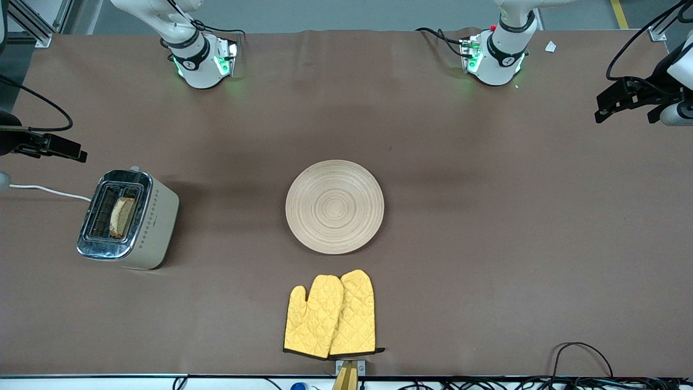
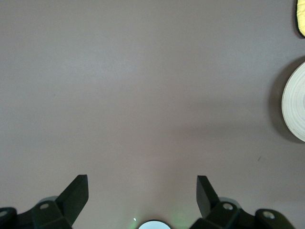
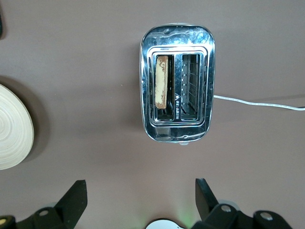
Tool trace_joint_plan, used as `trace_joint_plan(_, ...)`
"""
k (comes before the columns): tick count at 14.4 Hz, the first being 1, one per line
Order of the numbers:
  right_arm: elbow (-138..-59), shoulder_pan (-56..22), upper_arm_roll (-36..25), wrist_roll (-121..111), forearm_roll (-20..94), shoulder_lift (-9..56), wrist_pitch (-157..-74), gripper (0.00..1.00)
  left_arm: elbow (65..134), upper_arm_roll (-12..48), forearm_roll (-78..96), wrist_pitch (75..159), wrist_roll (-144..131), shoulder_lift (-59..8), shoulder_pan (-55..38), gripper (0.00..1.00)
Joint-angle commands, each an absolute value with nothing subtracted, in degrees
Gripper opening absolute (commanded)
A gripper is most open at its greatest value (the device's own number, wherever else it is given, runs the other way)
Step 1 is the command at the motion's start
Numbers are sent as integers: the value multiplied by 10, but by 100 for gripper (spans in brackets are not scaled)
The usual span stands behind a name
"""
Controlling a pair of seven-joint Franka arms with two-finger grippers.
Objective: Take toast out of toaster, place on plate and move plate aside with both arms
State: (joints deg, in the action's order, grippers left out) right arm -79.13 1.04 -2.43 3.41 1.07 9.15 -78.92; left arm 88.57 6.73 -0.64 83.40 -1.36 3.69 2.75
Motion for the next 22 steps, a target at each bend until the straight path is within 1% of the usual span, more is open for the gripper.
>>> trace_joint_plan(1, -802, 9, -24, 43, 13, 79, -794, 100, 869, 68, -11, 823, -11, 30, 24, 100)
trace_joint_plan(4, -802, 10, -24, 43, 12, 79, -794, 100, 869, 68, -9, 824, -8, 24, 25, 100)
trace_joint_plan(8, -802, 11, -24, 43, 13, 79, -792, 100, 841, 68, -11, 824, -8, 5, 26, 100)
trace_joint_plan(17, -788, 10, -25, 40, 11, 83, -792, 100, 843, 69, -22, 822, -9, 7, 27, 100)
trace_joint_plan(22, -772, 27, -26, 41, 10, 83, -793, 100, 846, 67, -23, 823, -11, 5, 28, 100)
